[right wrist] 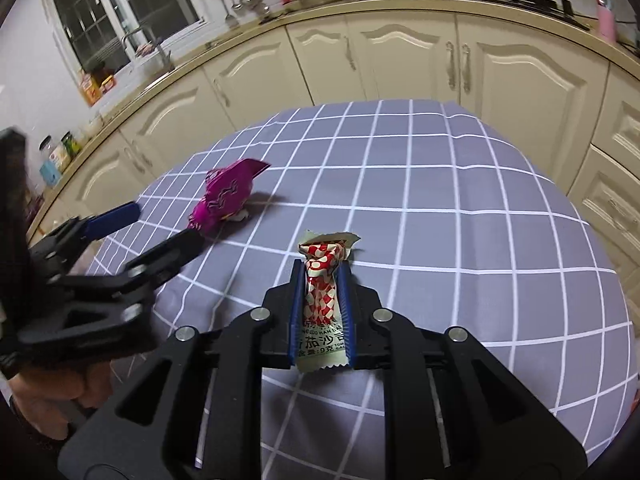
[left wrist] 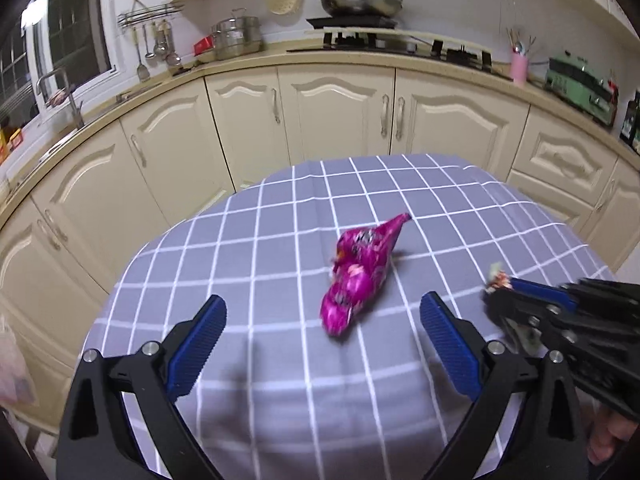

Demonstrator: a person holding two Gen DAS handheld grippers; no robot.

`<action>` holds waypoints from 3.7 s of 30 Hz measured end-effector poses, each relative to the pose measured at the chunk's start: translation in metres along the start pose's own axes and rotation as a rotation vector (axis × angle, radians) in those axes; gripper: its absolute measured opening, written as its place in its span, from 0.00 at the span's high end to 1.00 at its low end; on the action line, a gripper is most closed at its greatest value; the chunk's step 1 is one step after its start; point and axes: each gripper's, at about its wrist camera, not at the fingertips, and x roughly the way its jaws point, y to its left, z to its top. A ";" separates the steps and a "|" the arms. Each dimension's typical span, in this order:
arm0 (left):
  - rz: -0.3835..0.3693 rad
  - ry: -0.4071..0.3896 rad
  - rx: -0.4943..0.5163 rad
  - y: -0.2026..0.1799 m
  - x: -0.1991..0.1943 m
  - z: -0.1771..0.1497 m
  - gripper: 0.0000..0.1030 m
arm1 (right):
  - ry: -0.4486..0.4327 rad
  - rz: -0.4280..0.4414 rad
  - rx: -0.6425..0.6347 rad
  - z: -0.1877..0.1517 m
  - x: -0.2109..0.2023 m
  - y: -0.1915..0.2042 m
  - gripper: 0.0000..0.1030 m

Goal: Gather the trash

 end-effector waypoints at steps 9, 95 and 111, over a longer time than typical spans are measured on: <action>-0.155 0.066 -0.052 0.001 0.029 0.006 0.69 | -0.013 0.010 0.016 0.002 -0.002 -0.004 0.84; -0.637 0.366 0.459 -0.498 -0.034 -0.224 0.13 | -0.010 -0.378 0.929 -0.398 -0.243 -0.379 0.14; -0.612 0.031 0.361 -0.419 -0.142 -0.154 0.09 | -0.078 -0.408 0.800 -0.330 -0.271 -0.324 0.06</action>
